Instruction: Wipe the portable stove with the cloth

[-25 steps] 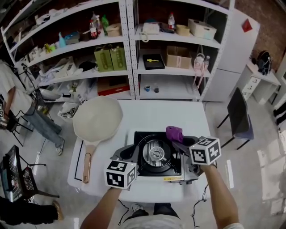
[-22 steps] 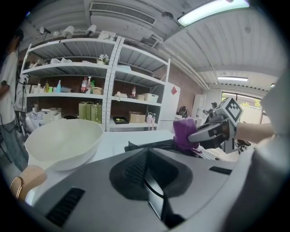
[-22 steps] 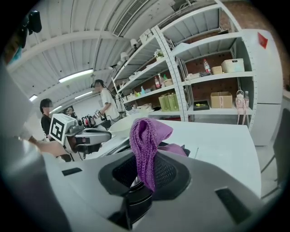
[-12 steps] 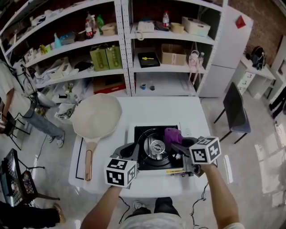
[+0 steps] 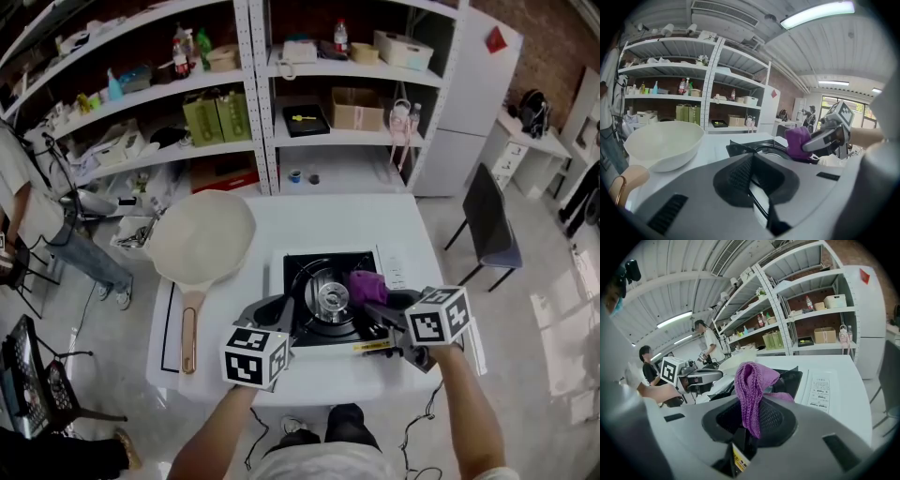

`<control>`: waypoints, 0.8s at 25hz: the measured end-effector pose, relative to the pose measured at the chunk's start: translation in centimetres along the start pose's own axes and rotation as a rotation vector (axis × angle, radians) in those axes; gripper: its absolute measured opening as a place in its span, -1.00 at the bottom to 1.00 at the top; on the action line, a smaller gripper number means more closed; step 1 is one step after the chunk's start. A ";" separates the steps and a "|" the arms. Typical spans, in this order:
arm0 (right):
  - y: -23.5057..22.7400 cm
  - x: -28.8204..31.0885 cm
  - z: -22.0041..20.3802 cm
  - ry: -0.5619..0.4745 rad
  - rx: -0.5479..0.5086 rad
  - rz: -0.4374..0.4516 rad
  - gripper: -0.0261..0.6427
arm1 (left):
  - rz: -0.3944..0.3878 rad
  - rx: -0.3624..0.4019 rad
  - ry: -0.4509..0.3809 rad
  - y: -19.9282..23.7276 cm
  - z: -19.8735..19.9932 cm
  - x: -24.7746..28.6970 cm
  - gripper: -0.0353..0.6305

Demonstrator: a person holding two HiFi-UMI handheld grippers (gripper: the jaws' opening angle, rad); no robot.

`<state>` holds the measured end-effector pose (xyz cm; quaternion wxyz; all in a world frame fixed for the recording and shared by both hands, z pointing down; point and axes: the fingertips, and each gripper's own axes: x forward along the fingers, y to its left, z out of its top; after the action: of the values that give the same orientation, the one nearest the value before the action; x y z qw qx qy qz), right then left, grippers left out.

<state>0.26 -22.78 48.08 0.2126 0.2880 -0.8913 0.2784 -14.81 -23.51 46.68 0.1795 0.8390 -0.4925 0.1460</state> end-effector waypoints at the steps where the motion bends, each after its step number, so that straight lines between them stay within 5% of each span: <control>1: 0.2 -0.1 -0.2 0.005 0.001 0.002 -0.72 | -0.002 0.000 0.000 0.0 0.0 -0.1 -0.88; 9: 0.6 -1.2 0.3 0.040 -0.058 -0.020 -0.72 | -0.002 -0.007 -0.006 0.5 0.0 -0.6 -0.88; 14: 0.6 -2.1 4.7 -0.027 -0.121 -0.052 -0.72 | 0.015 -0.018 -0.014 1.0 0.2 -0.7 -0.88; 20: 2.7 0.2 10.2 -0.092 -0.184 0.015 -0.72 | 0.053 -0.032 -0.017 2.0 0.3 -1.2 -0.88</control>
<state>-3.83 -27.35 39.54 0.1949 0.2731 -0.9241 0.1832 -17.05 -23.63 46.21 0.1847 0.8240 -0.5182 0.1357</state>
